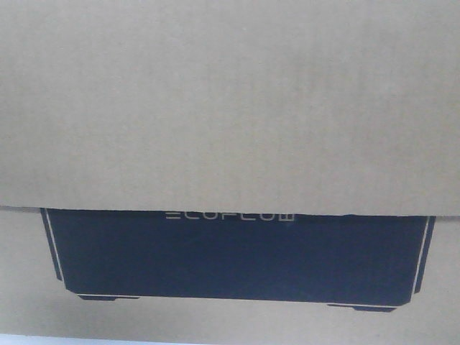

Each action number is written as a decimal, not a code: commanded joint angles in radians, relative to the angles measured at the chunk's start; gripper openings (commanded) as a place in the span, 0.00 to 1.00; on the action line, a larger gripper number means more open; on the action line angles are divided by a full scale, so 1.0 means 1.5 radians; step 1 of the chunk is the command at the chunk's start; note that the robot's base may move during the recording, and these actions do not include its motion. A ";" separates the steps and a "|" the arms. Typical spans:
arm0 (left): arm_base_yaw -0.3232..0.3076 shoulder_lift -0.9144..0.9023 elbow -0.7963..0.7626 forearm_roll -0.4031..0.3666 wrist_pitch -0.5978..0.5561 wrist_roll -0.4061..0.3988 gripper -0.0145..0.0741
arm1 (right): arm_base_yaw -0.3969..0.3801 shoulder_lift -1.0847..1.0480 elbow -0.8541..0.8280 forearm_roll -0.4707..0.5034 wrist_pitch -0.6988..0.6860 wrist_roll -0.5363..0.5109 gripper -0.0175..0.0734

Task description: Grab box from left shelf to table start

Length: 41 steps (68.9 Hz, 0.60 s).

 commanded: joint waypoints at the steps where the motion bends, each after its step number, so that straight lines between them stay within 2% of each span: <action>1: -0.004 0.006 -0.019 0.008 -0.062 0.001 0.05 | -0.001 0.002 -0.016 -0.005 -0.062 -0.002 0.26; 25: -0.004 0.006 -0.019 0.003 -0.059 0.001 0.05 | -0.001 0.002 -0.016 -0.005 -0.062 -0.002 0.26; 31: -0.001 -0.004 -0.019 -0.053 -0.061 0.007 0.05 | -0.001 0.002 -0.016 -0.005 -0.062 -0.002 0.26; 37: 0.023 -0.023 -0.011 -0.130 -0.063 0.104 0.05 | -0.001 0.002 -0.016 -0.005 -0.062 -0.002 0.26; 41: 0.049 -0.039 0.005 -0.161 -0.073 0.131 0.05 | -0.001 0.002 -0.016 -0.005 -0.062 -0.002 0.26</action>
